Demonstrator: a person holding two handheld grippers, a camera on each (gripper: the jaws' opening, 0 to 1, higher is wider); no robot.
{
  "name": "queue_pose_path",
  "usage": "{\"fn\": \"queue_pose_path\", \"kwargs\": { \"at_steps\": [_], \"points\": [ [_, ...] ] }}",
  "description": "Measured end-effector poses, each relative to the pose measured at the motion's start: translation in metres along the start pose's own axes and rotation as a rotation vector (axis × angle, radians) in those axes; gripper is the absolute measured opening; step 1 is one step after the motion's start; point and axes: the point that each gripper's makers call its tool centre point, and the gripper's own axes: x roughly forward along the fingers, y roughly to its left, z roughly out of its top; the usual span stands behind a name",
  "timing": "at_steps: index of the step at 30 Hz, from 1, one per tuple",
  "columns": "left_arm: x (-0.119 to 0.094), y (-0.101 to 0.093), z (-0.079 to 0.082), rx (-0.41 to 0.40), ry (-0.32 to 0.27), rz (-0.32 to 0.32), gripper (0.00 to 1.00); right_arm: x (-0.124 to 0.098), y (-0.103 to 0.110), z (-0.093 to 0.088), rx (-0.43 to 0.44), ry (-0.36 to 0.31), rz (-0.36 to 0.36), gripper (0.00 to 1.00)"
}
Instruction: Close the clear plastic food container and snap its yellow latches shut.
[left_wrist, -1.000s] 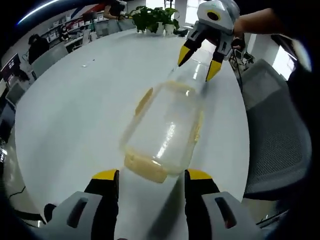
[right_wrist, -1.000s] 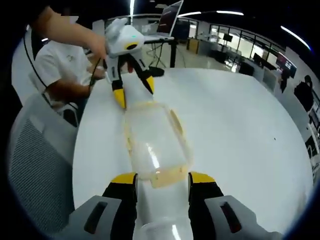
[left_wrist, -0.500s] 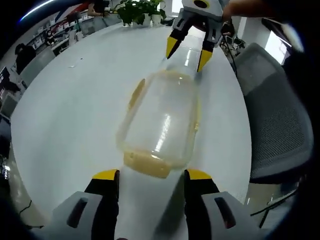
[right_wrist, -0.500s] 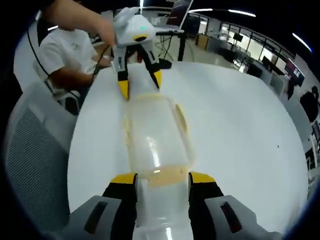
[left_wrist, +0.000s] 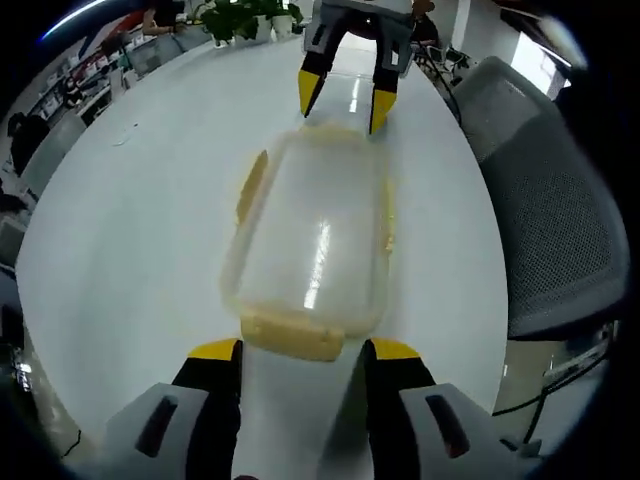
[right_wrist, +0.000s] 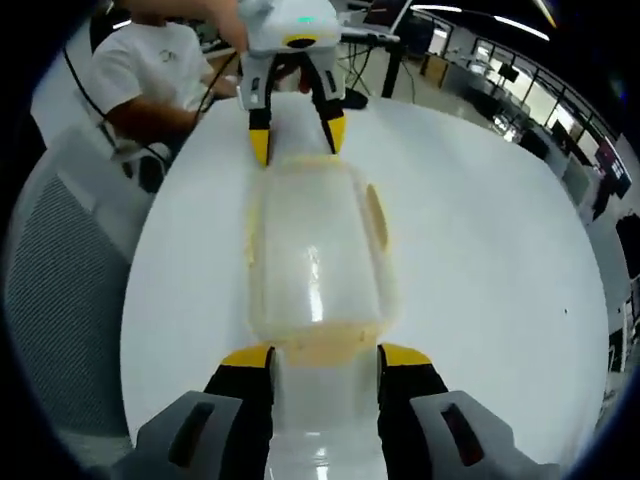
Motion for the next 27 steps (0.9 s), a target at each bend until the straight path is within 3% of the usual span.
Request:
{"fn": "queue_pose_path", "kwargs": {
  "at_steps": [12,19,22,24,25,26,27],
  "points": [
    [0.001,0.0,0.0,0.021,0.011,-0.037,0.4,0.01,0.001,-0.004,-0.012,0.061,0.03,0.41],
    [0.004,0.001,0.006,0.063,0.037,-0.046,0.46,0.016,-0.001,-0.003,-0.029,0.077,0.05,0.4],
    [0.004,0.004,0.009,0.14,0.065,-0.047,0.5,0.016,0.0,-0.003,-0.038,0.092,0.057,0.4],
    [0.005,0.002,0.009,0.171,0.07,-0.081,0.47,0.017,0.0,-0.003,-0.039,0.102,0.06,0.4],
    [0.006,-0.009,0.009,0.194,0.072,-0.151,0.43,0.017,0.0,-0.003,-0.038,0.11,0.064,0.4],
    [0.004,0.0,0.01,0.176,0.073,-0.091,0.42,0.018,-0.001,-0.003,-0.033,0.114,0.067,0.4],
    [0.002,0.0,0.01,0.172,0.078,-0.098,0.4,0.018,-0.001,-0.004,-0.025,0.122,0.075,0.4]
  ]
}}
